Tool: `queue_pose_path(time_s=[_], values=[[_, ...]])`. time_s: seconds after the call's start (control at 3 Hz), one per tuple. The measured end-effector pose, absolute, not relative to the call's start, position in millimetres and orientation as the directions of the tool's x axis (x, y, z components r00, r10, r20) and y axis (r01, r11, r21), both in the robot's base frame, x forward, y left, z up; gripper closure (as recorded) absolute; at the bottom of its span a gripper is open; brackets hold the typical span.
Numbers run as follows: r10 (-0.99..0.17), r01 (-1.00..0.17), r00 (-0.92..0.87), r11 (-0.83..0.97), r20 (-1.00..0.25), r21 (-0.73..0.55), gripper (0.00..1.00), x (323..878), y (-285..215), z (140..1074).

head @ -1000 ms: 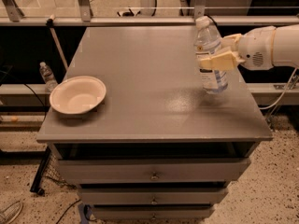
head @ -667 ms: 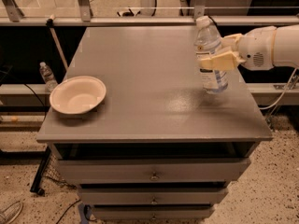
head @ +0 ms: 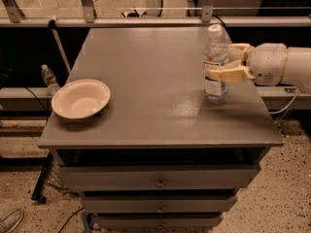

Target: Place blue plastic bottle upright

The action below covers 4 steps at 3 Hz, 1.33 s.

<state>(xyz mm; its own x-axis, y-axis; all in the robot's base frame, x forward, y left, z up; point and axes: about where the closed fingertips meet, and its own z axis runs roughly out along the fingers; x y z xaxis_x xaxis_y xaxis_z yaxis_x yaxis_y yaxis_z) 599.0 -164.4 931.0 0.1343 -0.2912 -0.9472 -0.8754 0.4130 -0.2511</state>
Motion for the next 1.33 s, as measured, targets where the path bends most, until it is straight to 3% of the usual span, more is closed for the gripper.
queue_pose_path(time_s=[1.33], values=[[-0.175, -0.887, 0.191, 0.391, -0.966, -0.246, 1.00, 607.2, -171.3, 914.4]])
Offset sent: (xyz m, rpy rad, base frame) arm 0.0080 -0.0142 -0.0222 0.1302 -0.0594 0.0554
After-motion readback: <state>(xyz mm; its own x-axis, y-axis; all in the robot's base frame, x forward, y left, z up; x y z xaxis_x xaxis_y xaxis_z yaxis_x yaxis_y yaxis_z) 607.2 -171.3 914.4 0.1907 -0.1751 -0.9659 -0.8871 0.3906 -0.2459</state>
